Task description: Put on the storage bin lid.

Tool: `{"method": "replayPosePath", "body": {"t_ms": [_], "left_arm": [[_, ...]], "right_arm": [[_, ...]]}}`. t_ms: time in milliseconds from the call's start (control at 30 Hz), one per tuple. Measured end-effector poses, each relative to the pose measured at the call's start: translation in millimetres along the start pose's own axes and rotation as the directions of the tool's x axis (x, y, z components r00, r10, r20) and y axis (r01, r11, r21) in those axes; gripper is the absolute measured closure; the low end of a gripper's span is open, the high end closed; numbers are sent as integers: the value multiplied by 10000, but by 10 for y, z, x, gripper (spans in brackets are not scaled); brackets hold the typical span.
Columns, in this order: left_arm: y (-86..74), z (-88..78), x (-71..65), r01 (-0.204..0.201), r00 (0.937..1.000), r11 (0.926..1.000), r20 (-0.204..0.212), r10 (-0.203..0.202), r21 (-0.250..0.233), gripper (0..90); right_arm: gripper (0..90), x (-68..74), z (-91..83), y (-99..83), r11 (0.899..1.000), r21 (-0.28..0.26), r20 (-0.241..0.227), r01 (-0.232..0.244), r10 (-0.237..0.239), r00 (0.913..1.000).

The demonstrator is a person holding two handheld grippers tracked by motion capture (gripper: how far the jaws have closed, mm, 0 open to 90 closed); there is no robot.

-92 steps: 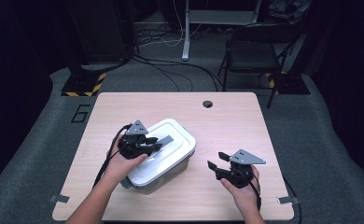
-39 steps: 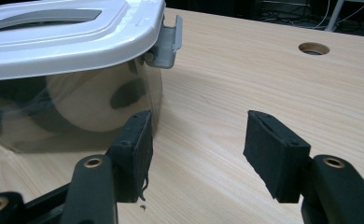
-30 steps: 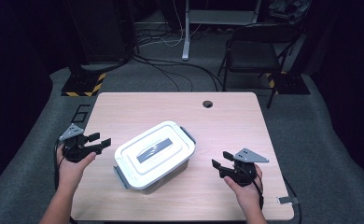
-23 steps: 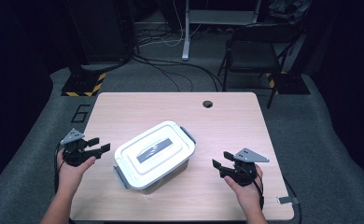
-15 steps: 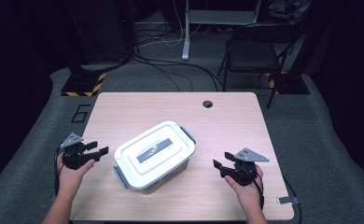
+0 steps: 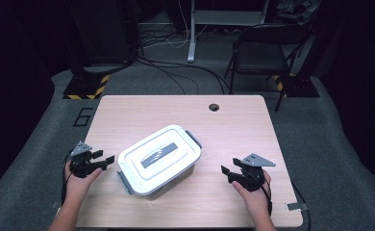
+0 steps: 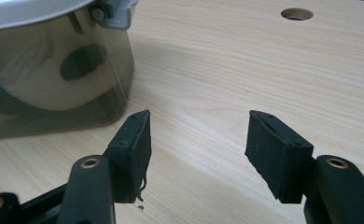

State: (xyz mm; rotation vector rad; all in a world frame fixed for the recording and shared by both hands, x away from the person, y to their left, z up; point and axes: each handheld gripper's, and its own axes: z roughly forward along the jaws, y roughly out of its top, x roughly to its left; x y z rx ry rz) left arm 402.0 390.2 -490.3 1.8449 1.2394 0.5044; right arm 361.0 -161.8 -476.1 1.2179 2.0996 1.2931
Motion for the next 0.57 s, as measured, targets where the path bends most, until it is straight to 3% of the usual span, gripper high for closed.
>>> {"method": "replayPosePath", "body": {"t_ms": [100, 300, 567], "left_arm": [[-13, 23, 34, 149, 9999, 9998, 85, -150, 167, 358], [-25, 70, 36, 63, 9999, 9980, 85, -68, 626, 357], [-41, 126, 65, 121, 9998, 9949, -155, -106, 1004, 342]], "right_arm": [[399, -10, 24, -25, 9999, 131, 60, 35, -36, 10000], [397, -20, 69, -61, 9994, 346, 27, 90, -91, 10000], [392, -46, 83, -82, 9992, 391, 80, -15, 12, 10000]]}}
